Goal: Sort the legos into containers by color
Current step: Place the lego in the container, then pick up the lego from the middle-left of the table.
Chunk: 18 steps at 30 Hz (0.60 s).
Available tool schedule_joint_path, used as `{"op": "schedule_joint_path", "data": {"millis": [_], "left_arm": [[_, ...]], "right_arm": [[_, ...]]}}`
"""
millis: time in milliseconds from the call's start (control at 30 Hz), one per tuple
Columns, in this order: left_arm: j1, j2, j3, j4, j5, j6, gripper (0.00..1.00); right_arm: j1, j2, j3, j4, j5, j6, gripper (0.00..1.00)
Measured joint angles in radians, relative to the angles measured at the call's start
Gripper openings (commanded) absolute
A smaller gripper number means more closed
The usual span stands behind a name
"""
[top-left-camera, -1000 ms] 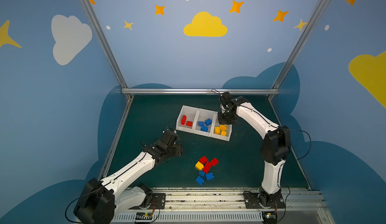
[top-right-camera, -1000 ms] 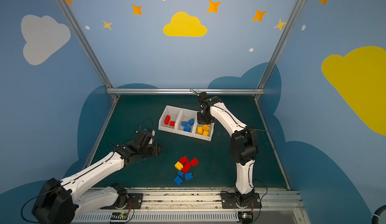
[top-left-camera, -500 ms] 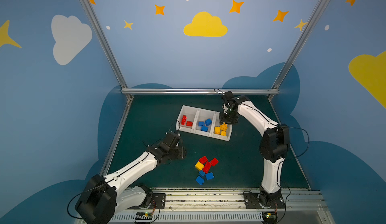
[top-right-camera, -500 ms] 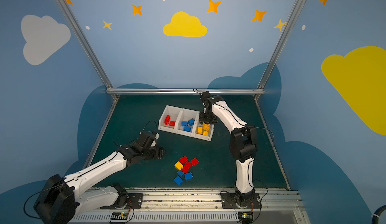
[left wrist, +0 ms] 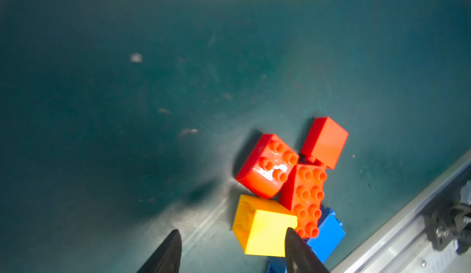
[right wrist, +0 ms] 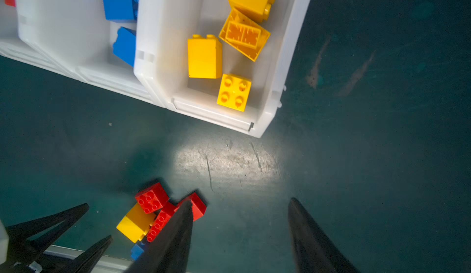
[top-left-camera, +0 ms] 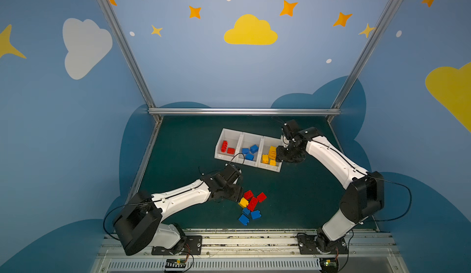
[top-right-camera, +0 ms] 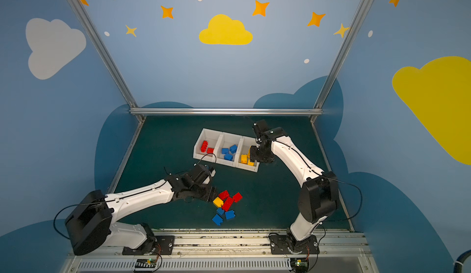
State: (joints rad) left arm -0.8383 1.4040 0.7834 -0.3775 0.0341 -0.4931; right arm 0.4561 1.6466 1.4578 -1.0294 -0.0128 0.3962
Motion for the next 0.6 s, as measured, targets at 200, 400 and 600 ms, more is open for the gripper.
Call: {"op": "schedule_joint_path", "data": {"millis": [200, 400, 600], "left_arm": [[-0.056, 0.063, 0.05, -0.025, -0.014, 0.03, 0.66], [-0.084, 0.103, 0.058, -0.037, -0.021, 0.042, 0.66], [-0.109, 0.135, 0.087, -0.05, -0.032, 0.049, 0.66]], "right_arm": [[-0.003, -0.039, -0.061, 0.013, -0.009, 0.027, 0.6], [-0.003, -0.043, -0.09, 0.032, -0.021, 0.045, 0.61], [-0.003, -0.051, -0.104, 0.039, -0.029, 0.053, 0.61]]}}
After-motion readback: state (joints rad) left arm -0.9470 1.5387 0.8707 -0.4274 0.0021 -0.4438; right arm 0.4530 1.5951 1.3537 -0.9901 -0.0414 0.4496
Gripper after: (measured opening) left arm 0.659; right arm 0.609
